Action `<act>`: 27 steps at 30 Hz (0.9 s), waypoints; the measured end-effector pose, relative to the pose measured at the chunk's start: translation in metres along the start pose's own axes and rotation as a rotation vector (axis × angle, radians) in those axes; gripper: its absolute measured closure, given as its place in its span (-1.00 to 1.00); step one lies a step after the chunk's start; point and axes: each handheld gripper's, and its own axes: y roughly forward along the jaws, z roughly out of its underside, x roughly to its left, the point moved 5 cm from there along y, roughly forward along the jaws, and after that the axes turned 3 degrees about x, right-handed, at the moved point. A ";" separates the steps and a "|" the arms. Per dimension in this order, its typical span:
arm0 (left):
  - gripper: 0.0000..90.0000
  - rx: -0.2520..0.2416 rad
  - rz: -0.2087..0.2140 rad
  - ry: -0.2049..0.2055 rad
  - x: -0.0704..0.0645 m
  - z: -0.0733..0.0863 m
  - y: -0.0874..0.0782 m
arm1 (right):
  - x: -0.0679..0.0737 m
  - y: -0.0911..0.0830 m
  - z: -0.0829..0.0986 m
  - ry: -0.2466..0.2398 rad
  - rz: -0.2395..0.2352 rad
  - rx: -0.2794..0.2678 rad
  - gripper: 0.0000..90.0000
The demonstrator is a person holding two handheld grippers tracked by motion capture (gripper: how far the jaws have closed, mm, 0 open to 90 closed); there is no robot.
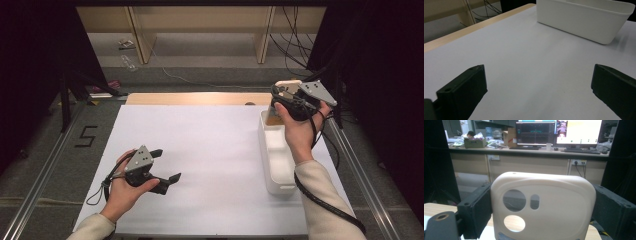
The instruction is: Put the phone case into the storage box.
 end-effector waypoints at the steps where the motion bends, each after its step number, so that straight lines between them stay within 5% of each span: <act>1: -1.00 -0.002 0.000 -0.001 0.000 0.000 0.000 | 0.000 0.001 0.000 0.001 0.001 0.001 -0.73; 27: -1.00 0.000 -0.005 0.000 0.001 0.001 0.000 | -0.006 0.016 0.003 0.008 0.021 0.032 -0.73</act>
